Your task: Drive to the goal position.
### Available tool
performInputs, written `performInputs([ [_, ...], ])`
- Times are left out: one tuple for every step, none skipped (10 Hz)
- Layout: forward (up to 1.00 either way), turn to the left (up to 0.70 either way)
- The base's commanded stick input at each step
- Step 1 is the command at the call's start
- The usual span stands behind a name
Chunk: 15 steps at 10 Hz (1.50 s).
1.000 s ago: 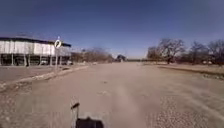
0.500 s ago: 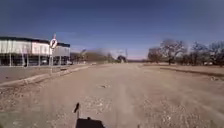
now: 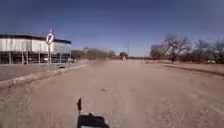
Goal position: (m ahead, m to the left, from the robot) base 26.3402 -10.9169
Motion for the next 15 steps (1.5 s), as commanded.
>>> performInputs([
  [1.00, 0.00],
  [1.00, 0.00],
  [1.00, 0.00],
  [1.00, 0.00],
  [1.00, 0.00],
  [1.00, 0.00],
  [1.00, 0.00],
  [1.00, 0.00],
  [1.00, 0.00],
  [1.00, 0.00],
  [1.00, 0.00],
  [1.00, 0.00],
  [1.00, 0.00],
  [1.00, 0.00],
  [1.00, 0.00],
])
